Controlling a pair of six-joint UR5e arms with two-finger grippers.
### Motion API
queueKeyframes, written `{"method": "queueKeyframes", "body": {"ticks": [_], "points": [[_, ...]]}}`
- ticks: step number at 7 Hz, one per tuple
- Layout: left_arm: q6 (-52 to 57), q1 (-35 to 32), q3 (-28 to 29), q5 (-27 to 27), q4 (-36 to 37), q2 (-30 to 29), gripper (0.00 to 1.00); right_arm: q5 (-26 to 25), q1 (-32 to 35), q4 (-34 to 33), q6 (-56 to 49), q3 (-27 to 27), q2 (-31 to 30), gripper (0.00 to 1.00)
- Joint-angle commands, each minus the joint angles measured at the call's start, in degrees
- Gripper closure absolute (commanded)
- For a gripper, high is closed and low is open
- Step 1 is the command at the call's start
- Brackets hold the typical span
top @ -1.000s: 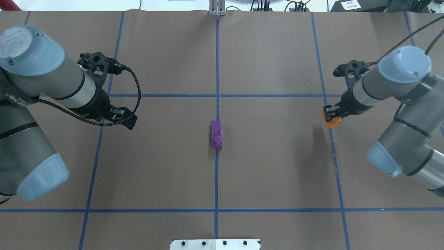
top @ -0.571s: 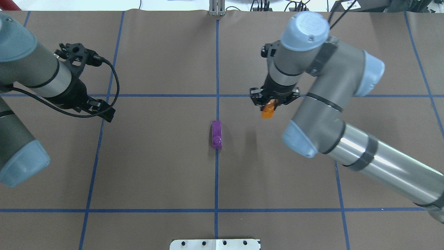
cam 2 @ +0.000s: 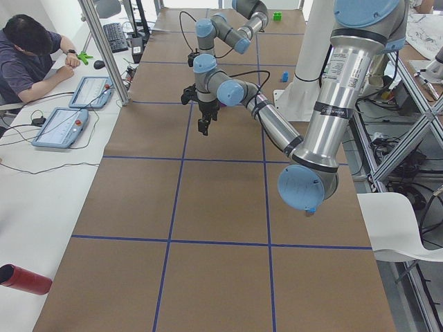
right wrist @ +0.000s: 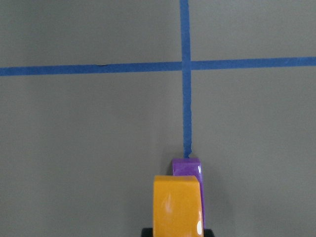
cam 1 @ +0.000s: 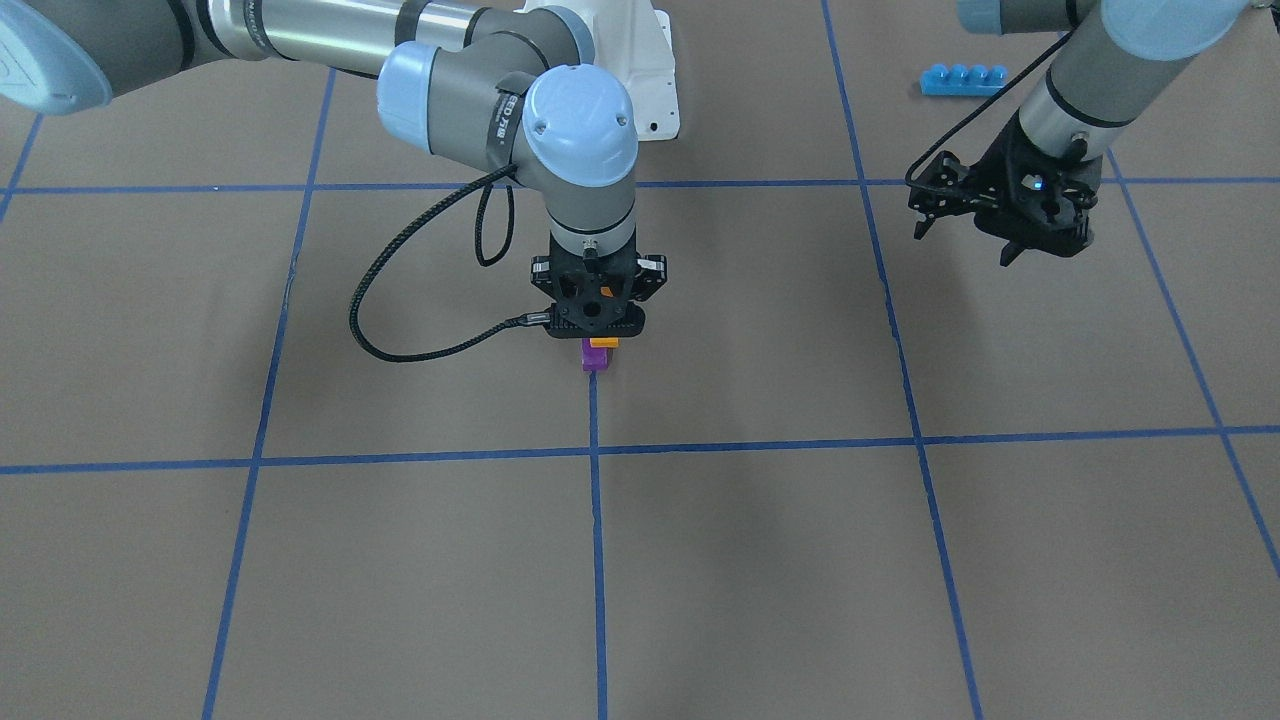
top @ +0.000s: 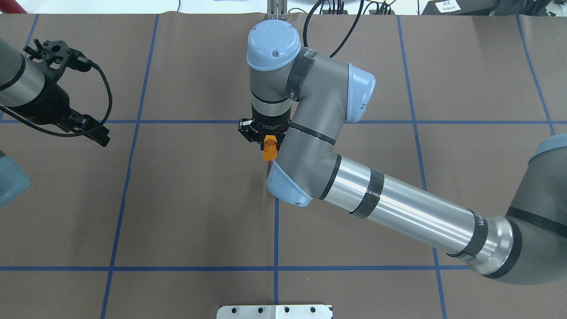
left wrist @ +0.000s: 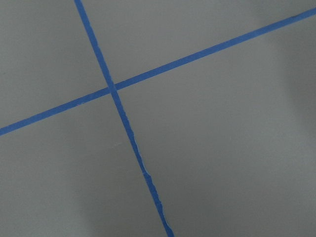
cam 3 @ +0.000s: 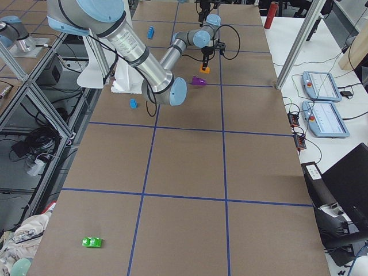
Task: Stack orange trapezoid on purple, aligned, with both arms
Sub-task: 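Carry the orange trapezoid with the right gripper above the purple block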
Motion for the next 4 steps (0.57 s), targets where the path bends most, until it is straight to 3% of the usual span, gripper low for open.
{"method": "queueKeyframes", "body": {"ticks": [1,4], "points": [[-0.3,-0.1,0.1,-0.1,0.0,0.1,0.00,-3.1,-1.9,0.5,0.2,0.0,-1.0,1.00],[-0.6,0.0,0.2,-0.1,0.0,0.0,0.00,-3.4,-2.0,-0.1,0.2,0.8,-1.4,1.00]]}}
